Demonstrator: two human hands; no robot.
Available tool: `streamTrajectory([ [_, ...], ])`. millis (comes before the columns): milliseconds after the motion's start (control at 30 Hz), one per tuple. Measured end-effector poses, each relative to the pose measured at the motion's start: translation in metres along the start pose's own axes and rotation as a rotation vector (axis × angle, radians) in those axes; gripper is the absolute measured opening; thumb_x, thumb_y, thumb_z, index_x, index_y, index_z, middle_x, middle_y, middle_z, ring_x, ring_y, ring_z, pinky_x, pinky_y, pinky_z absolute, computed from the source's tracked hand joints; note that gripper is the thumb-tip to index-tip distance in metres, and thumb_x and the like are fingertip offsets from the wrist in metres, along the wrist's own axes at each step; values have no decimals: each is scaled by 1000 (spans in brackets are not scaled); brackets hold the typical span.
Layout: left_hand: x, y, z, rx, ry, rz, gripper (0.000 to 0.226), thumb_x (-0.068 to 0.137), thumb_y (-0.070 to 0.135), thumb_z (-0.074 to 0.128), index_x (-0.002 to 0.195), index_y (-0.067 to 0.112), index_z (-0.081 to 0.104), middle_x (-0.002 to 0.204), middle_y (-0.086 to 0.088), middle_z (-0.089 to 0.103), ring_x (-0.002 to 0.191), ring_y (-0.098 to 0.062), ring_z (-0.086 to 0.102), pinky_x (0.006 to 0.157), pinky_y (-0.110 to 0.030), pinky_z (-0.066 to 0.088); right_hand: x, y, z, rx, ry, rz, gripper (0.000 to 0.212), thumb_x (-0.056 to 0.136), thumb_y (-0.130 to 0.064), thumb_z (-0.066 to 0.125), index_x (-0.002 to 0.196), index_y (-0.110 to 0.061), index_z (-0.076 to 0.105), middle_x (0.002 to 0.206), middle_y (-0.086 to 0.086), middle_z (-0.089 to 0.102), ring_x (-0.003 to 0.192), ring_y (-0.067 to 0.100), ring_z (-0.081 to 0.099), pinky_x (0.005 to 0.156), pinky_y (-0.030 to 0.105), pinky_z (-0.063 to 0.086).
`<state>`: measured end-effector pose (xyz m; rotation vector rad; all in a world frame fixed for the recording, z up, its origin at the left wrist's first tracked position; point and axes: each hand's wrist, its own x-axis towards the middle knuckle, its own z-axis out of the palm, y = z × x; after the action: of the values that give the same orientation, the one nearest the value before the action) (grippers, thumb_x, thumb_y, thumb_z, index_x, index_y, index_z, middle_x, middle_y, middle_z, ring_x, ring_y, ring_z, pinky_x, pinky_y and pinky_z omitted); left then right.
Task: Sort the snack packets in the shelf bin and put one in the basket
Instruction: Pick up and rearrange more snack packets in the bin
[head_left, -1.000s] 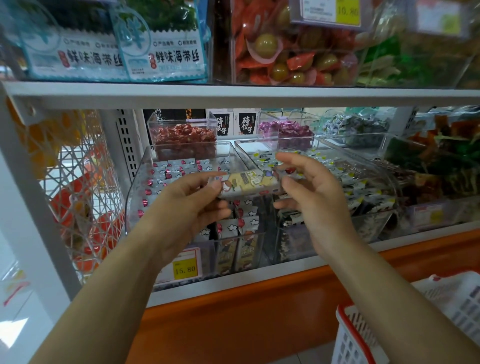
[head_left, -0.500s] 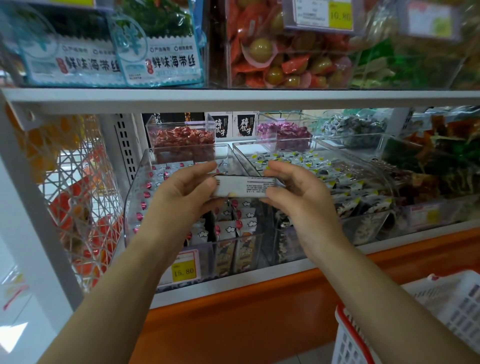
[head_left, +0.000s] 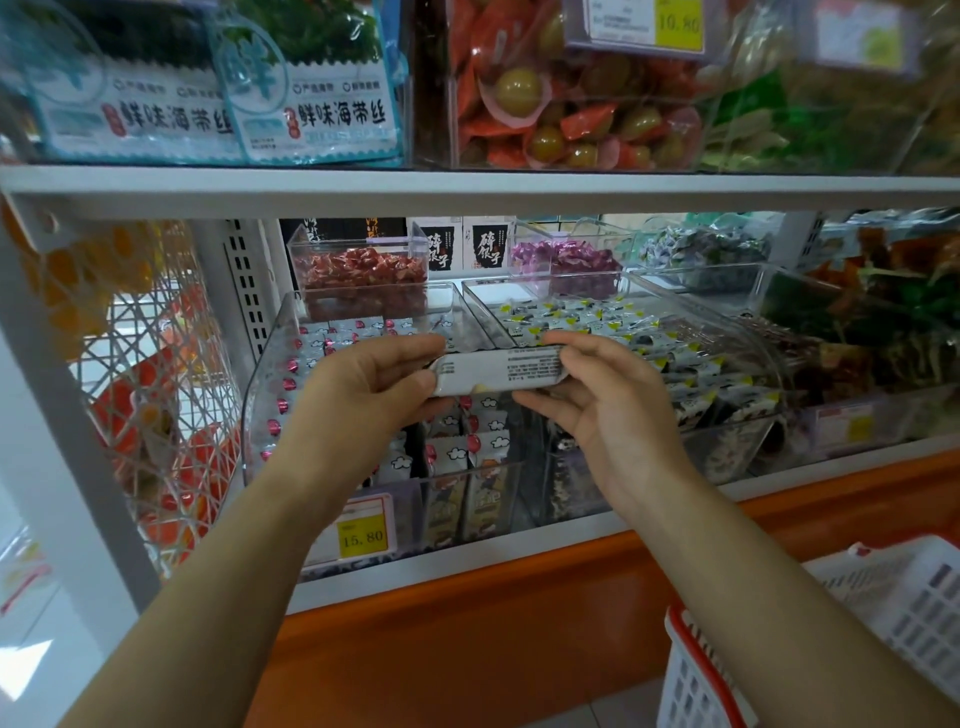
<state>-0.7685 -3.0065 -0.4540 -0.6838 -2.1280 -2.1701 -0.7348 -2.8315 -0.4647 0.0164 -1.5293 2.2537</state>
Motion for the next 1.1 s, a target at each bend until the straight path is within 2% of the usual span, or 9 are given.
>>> streamTrajectory([
  [100,0,-1,1,19,1,-11,31,89,-4,52,111,16,64,97,4,72,89,-9,69,71,-12,52,1,1,-1,51,38,21,17,94,0,46,89,-6,61,110,25,59,88,30,66,64,32,60],
  [200,2,-3,1,-62,53,-68,23,90,2,52,100,13,70,91,6,74,87,-10,70,72,-16,55,2,1,-2,88,26,44,17,95,2,45,91,-4,60,99,21,62,83,30,67,65,33,60],
  [300,4,-6,1,-160,106,-127,29,92,5,50,82,17,74,89,2,75,84,-14,71,70,-20,56,2,4,-2,29,11,46,19,95,3,44,98,-4,61,111,28,59,91,35,65,68,32,60],
  [433,7,-8,1,-123,168,-129,30,93,6,49,79,18,72,83,1,75,78,-13,71,65,-17,56,3,5,-3,-92,-80,5,24,92,-4,53,111,-14,64,123,22,55,98,30,66,77,34,58],
  [567,13,-5,4,-102,196,-142,25,94,14,50,82,16,72,79,2,74,73,-12,70,61,-19,56,10,4,-4,-258,-76,-70,31,84,-4,65,111,-19,65,86,-3,68,80,15,72,77,30,58],
  [733,52,-1,6,353,209,2,21,97,21,45,106,17,64,95,8,63,87,-13,59,78,-28,48,40,-10,-6,-172,194,-102,3,86,-15,66,88,-14,66,79,2,64,66,15,69,56,23,58],
  [867,100,-16,7,865,44,-8,30,95,11,44,121,5,58,121,-15,59,102,-26,56,87,-29,41,72,-13,-3,-255,235,-118,16,88,-19,65,84,-6,57,73,4,61,52,11,65,49,22,55],
  [967,124,-32,4,1130,-70,-105,35,95,13,41,128,8,53,136,-16,50,123,-30,46,107,-44,33,92,-10,1,-281,220,-112,16,88,-18,65,85,-7,54,78,2,58,54,15,63,51,25,58],
  [1100,144,-46,3,1318,-202,-106,37,98,23,31,125,9,53,133,-14,51,124,-28,44,108,-51,27,109,-4,4,-295,189,-102,17,90,-18,63,98,-5,56,81,1,57,60,17,63,54,25,58],
])
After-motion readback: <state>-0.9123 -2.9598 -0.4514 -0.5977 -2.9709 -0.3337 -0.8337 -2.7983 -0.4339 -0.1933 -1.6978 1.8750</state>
